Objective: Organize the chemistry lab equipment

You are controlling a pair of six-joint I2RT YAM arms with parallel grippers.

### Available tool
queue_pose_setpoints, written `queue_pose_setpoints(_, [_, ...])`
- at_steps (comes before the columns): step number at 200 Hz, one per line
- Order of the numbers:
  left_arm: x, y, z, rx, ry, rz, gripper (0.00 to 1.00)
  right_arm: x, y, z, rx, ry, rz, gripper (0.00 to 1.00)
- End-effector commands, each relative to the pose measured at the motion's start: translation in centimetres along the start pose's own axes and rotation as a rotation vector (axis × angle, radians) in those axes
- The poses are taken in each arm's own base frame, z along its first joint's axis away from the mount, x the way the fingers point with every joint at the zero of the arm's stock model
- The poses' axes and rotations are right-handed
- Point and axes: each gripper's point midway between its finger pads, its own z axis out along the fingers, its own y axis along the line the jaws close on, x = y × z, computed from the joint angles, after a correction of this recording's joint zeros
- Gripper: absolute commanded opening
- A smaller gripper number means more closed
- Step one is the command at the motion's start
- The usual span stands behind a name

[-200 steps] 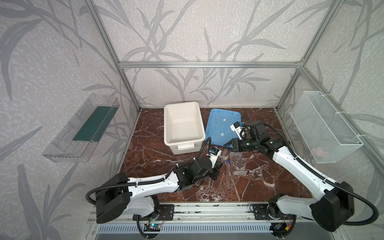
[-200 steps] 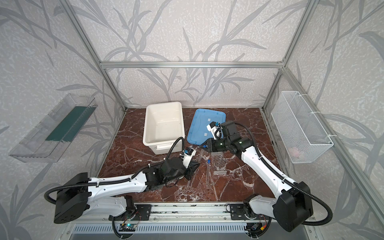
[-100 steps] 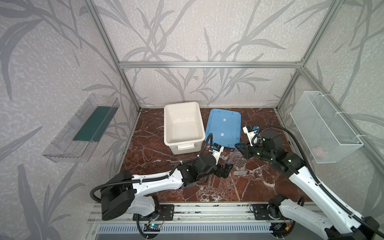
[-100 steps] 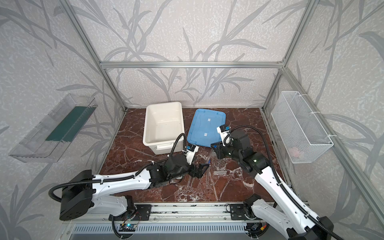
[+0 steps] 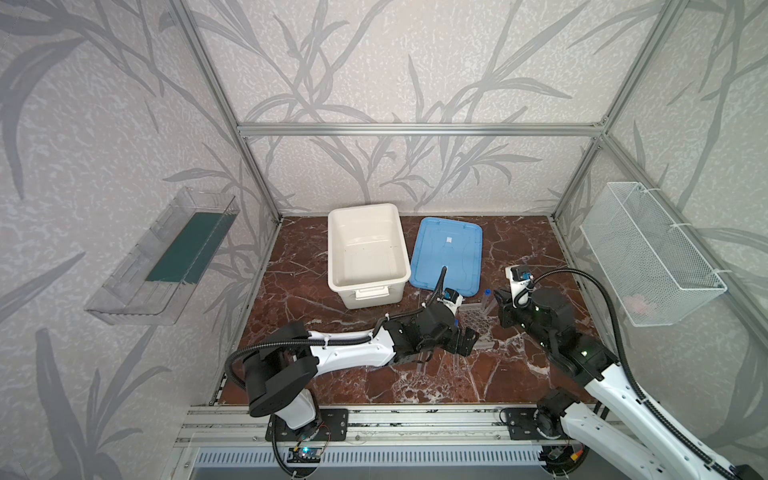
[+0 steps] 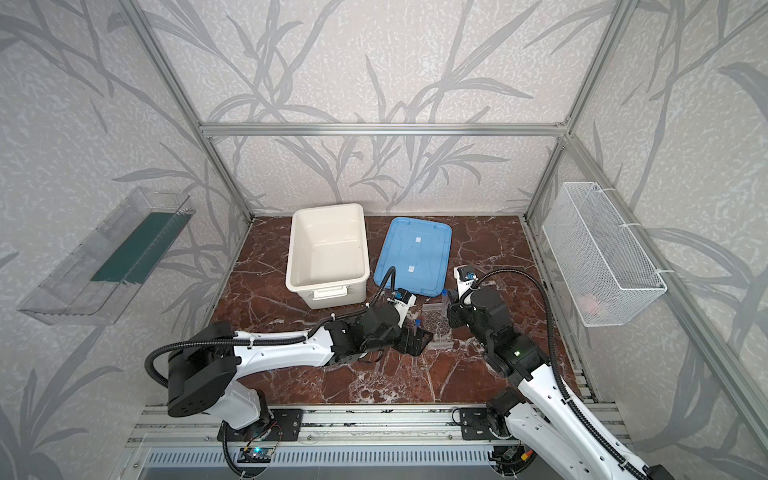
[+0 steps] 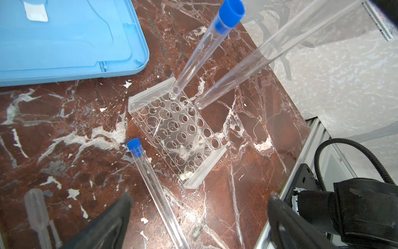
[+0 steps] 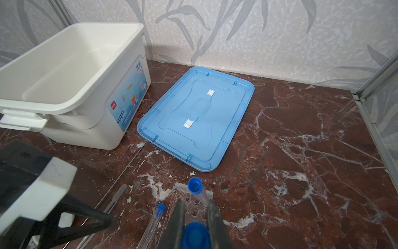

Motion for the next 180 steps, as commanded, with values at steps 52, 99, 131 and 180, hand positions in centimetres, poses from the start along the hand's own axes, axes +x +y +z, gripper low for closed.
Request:
queue_pose_setpoints(52, [0.3, 0.2, 0.8, -0.035, 0.037, -0.041, 0.99, 1.3, -0.8, 1.1, 0.054, -0.019, 0.016, 0.14])
queue_pose_setpoints(99, [0.5, 0.3, 1.0, -0.039, 0.044, -0.042, 0.99, 2.1, -0.9, 1.5, 0.053, -0.003, 0.022, 0.14])
queue_pose_setpoints(131, [0.6, 0.6, 0.9, -0.055, 0.044, -0.045, 0.99, 3.4, -1.0, 1.9, 0.061, 0.019, 0.018, 0.14])
queue_pose_setpoints(180, [1.3, 2.3, 0.9, -0.154, 0.080, -0.040, 0.99, 4.2, -1.0, 2.7, 0.066, 0.041, 0.020, 0.22])
